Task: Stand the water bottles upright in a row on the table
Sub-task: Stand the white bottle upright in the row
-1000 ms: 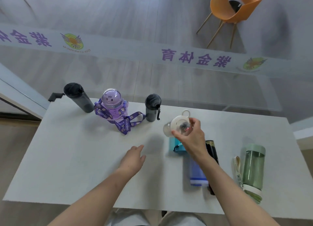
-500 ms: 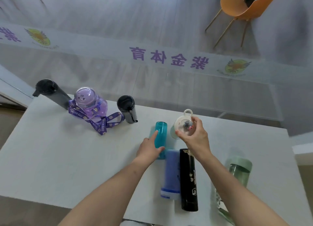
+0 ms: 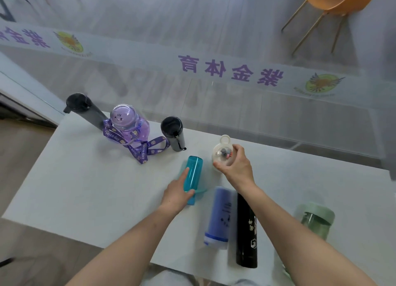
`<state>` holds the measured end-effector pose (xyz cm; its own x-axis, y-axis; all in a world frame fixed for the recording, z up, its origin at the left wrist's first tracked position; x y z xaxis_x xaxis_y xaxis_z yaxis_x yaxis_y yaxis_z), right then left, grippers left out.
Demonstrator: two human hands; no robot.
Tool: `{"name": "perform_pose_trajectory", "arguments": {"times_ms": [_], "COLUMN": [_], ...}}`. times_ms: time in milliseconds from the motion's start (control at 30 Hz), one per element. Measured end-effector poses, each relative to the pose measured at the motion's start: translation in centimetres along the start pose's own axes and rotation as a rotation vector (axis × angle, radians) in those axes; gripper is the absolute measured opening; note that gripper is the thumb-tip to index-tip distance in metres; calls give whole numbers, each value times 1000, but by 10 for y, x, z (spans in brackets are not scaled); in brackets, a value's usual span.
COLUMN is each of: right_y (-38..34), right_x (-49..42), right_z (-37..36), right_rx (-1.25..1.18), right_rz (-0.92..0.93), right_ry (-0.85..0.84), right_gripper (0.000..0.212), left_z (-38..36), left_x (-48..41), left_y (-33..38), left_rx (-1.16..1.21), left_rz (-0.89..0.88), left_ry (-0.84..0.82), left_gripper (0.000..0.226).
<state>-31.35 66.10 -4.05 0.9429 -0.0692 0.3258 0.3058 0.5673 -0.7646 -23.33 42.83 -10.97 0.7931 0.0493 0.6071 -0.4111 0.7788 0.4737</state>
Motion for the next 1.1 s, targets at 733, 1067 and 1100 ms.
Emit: {"name": "perform_pose_trajectory", "arguments": {"times_ms": [733,1067,1100], "right_y": [-31,-42,-42], "right_x": [-27,-24,-24], "right_z": [-30,-45,-46], "right_rx": [-73,-66,-73], "right_rz": [4,5,3], "right_ry": [-23,-32,-25], "right_gripper": [83,78,76], "left_z": [0,1,1], "left_x": [18,21,21], "left_y": [-30,-41,-41], "left_rx": [3,50,49], "left_rz": [16,24,19], "left_ry": [-56,-35,-26], "left_gripper": [85,87,87]}}
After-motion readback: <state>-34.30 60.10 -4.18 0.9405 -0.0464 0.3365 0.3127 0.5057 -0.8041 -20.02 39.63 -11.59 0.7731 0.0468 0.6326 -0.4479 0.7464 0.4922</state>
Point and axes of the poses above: each hand's wrist, its own x-axis away from the middle knuckle, its own z-axis out of the back of the hand, y = z × x, the point moved 9 cm from there along -x, towards the middle knuckle, and after that the axes turned 4 degrees about -y, right-handed, at the moved point
